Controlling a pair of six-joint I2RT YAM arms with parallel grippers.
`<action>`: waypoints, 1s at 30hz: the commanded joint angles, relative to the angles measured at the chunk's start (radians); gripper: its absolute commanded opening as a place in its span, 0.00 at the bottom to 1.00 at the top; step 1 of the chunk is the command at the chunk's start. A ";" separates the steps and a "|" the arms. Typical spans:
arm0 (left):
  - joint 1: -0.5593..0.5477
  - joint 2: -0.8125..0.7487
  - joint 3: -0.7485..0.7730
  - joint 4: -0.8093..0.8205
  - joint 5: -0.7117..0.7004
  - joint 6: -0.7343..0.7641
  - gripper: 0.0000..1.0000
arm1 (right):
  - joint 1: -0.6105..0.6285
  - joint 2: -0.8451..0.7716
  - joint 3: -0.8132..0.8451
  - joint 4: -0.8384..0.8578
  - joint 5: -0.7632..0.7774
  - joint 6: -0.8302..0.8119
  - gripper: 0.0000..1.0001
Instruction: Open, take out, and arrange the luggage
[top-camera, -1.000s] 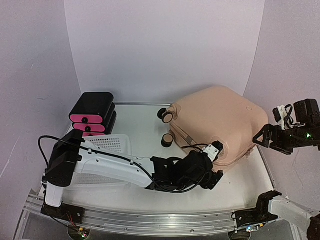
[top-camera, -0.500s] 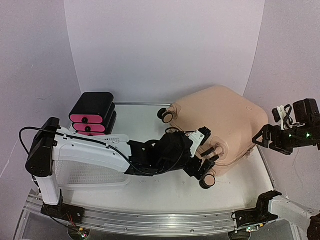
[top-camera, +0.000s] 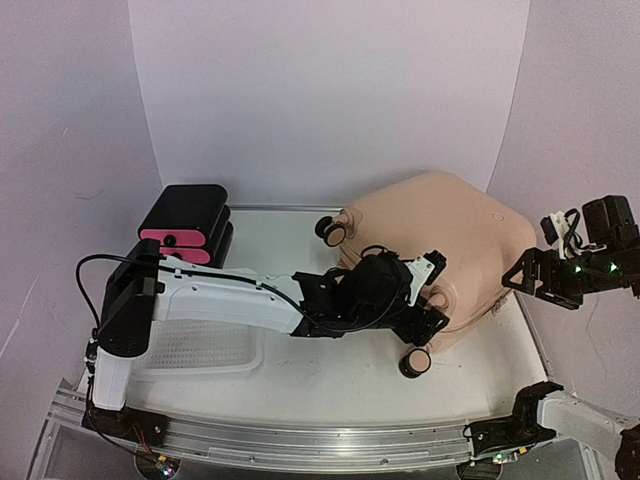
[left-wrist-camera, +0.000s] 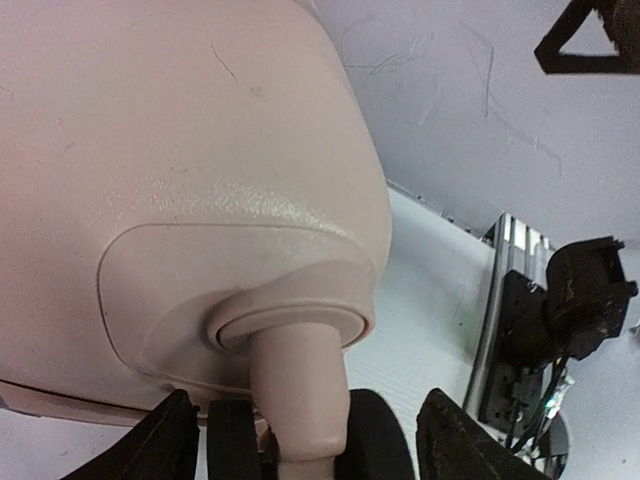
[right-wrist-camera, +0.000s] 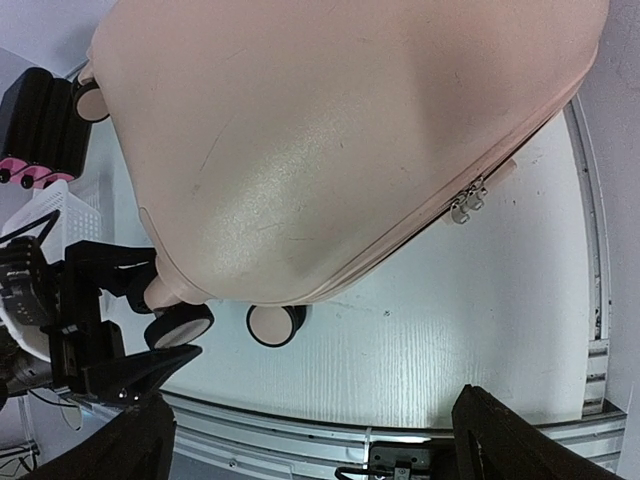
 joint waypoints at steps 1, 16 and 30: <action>0.004 -0.011 0.052 -0.046 -0.082 0.002 0.70 | -0.005 0.002 -0.002 0.015 -0.009 0.004 0.98; 0.092 -0.222 -0.176 -0.145 -0.265 0.005 0.28 | -0.004 0.036 -0.070 0.036 -0.017 0.001 0.98; 0.286 -0.446 -0.354 -0.302 -0.270 -0.056 0.19 | 0.079 0.086 -0.495 0.701 -0.272 0.127 0.62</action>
